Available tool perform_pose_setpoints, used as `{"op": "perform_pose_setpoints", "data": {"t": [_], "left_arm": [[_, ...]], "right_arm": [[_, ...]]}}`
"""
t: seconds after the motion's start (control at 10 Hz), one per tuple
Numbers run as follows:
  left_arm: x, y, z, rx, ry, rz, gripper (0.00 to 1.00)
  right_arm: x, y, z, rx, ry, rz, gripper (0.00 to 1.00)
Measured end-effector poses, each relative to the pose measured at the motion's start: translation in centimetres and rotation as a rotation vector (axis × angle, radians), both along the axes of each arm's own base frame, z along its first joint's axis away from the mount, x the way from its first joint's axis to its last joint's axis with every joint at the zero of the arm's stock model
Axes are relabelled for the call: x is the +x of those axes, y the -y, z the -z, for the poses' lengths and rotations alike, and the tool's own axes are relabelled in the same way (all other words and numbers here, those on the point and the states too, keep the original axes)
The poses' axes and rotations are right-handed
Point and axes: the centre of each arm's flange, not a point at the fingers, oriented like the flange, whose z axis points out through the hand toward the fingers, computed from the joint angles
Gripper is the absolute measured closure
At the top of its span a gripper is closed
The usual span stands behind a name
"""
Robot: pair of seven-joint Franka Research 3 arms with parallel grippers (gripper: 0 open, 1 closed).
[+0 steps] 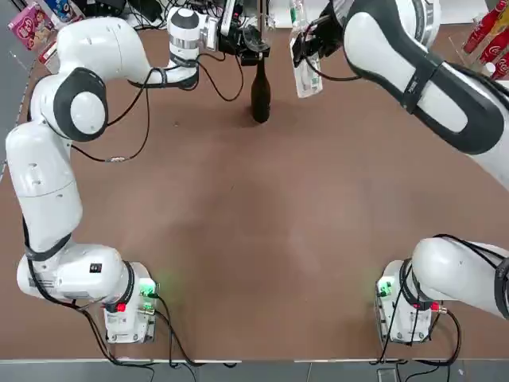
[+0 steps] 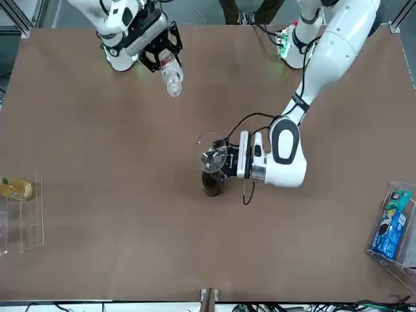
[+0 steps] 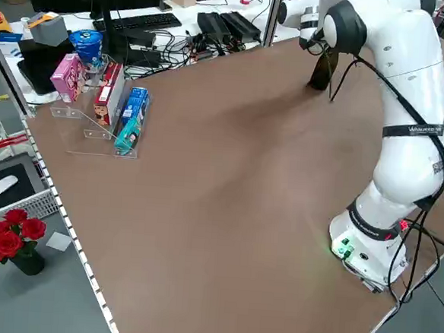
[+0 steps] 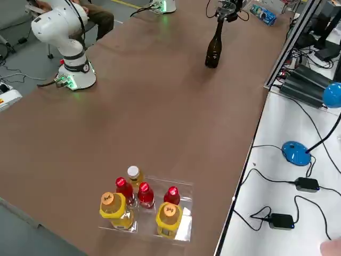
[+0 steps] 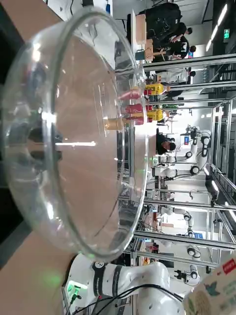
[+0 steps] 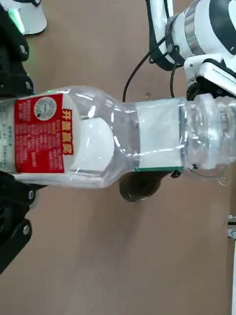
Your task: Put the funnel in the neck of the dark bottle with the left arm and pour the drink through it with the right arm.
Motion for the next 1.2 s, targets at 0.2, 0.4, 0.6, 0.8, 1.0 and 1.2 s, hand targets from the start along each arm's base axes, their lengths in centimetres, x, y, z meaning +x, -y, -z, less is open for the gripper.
{"op": "perform_pose_setpoints", "data": {"t": [0.2,0.4,0.6,0.8,1.0,1.2], "left_arm": [[0.0,0.0,0.0,0.000,0.000,0.000,0.82],[-0.1,0.2,0.0,-0.001,-0.001,0.003,0.82],[-0.3,0.4,0.1,-0.001,-0.001,0.007,0.82],[-0.3,0.5,0.1,-0.001,-0.002,0.009,0.83],[-0.3,0.5,0.1,-0.001,-0.003,0.009,0.83],[-0.3,0.5,0.1,-0.001,-0.003,0.009,0.83]], "right_arm": [[-0.6,-1.7,0.3,-0.020,-0.008,0.047,0.49],[0.0,-3.5,0.6,-0.051,-0.023,0.109,0.49],[2.2,-5.1,0.9,-0.060,-0.048,0.171,0.49],[5.3,-6.3,2.1,-0.063,-0.076,0.206,0.49],[7.6,-7.6,4.0,-0.060,-0.132,0.220,0.49],[7.2,-9.3,5.5,-0.050,-0.189,0.225,0.49]]}}
